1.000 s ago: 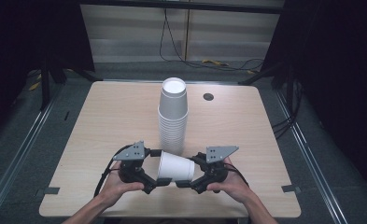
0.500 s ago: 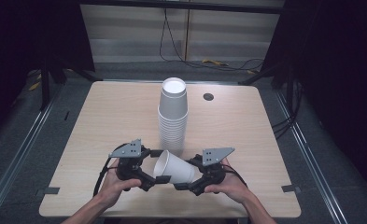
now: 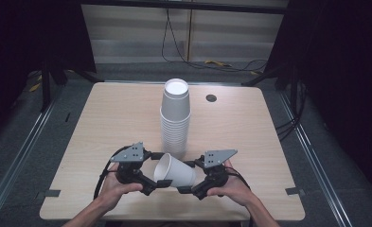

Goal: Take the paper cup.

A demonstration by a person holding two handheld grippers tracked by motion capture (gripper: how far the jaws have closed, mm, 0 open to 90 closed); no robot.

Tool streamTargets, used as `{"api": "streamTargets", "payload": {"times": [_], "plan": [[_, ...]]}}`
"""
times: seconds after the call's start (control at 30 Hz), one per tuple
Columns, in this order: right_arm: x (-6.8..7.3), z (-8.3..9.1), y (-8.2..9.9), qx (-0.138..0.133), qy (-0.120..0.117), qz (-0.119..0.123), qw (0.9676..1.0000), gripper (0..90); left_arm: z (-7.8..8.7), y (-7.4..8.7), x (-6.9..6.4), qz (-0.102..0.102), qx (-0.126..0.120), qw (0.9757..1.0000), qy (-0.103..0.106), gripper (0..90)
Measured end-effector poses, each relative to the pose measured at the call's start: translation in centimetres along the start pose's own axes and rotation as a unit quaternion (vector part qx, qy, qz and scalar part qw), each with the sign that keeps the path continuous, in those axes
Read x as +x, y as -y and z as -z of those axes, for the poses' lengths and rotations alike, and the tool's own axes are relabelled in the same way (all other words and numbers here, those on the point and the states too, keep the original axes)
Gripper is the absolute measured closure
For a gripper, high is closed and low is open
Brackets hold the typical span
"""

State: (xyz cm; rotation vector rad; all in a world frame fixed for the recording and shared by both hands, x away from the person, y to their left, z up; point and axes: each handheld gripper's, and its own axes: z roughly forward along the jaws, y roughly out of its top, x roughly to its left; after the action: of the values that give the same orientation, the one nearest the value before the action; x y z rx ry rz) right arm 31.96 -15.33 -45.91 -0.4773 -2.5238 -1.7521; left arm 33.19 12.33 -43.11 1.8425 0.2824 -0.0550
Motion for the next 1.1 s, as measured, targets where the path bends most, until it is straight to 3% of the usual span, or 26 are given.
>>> {"api": "streamTargets", "payload": {"times": [0.27,0.43,0.63,0.83,1.1], "plan": [[-0.3,0.4,0.2,0.007,0.001,-0.022,0.9997,13.9,0.3,0.2,0.2,0.006,0.003,0.9999,-0.016,8.8],[-0.5,1.4,0.4,0.002,0.023,-0.031,0.9993,13.9,0.7,0.1,0.4,0.005,0.003,0.9997,-0.022,8.8],[-0.8,2.6,0.2,-0.001,0.058,-0.033,0.9977,13.8,1.5,0.4,0.9,0.017,0.004,0.9993,-0.032,8.8],[-0.9,3.3,0.2,-0.022,0.121,-0.035,0.9917,13.9,1.8,1.0,1.3,0.023,0.027,0.9979,-0.053,8.8],[-1.0,3.5,0.6,-0.034,0.179,-0.041,0.9824,13.8,2.6,1.3,1.4,0.018,0.052,0.9966,-0.062,8.8]]}}
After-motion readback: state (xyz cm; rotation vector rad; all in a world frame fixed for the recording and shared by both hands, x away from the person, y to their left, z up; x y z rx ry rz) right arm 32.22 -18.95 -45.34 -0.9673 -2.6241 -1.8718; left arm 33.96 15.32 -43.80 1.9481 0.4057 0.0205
